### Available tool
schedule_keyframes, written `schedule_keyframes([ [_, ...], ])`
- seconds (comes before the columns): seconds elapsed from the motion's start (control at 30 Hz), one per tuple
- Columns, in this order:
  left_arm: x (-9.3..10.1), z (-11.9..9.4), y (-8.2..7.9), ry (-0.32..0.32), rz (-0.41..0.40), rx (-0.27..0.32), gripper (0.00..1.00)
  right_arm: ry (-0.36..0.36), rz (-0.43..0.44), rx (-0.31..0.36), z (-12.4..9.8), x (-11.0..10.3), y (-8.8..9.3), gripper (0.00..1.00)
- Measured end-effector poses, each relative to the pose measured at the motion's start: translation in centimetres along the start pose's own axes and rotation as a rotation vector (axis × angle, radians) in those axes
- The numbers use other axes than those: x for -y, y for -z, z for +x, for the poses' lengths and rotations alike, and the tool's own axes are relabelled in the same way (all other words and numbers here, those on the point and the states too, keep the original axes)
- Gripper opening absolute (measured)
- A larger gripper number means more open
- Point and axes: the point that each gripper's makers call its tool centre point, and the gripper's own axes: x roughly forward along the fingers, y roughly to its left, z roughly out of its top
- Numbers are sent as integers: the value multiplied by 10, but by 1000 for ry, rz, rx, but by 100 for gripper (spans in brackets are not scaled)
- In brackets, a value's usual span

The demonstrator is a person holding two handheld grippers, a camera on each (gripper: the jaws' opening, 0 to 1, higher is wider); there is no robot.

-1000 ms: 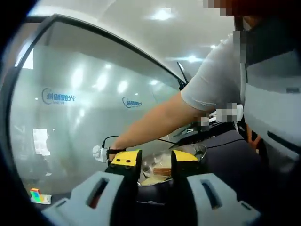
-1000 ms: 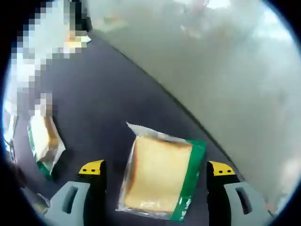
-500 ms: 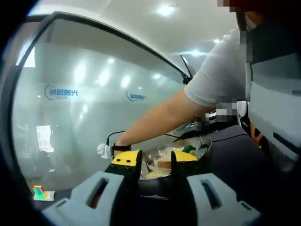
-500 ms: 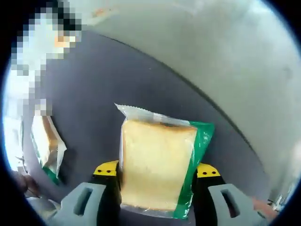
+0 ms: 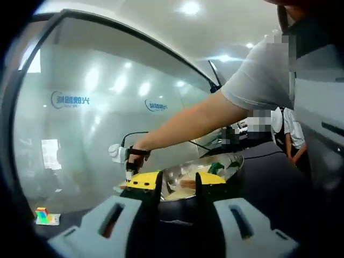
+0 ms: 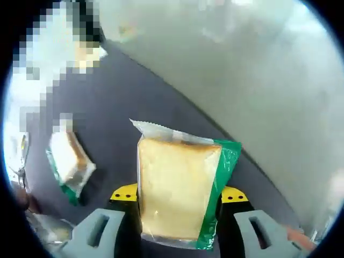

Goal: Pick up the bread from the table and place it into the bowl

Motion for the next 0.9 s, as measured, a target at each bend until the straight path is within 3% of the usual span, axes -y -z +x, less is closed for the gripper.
schedule_keyframes([
  [0.17,-4,-2,-7,-11,-25,46,19,3,-138,151,-100,-35,-15,49],
  [0.33,-9,-6,-18,-21,-38,99,20,-1,-383,172,-179,-104,32,49],
  [0.4,-11,-7,-19,-25,-42,104,20,16,-379,164,-198,-116,47,50],
  [0.43,-10,-7,-20,-24,-41,108,20,11,-417,152,-203,-123,58,50],
  [0.57,-4,-5,-22,-2,-43,118,20,-58,-524,37,-204,-156,115,50],
  [0.7,4,-1,-18,22,-34,107,20,-115,-587,-68,-181,-175,163,50],
  [0.9,8,1,-12,37,-20,83,20,-153,-618,-146,-133,-182,197,51],
])
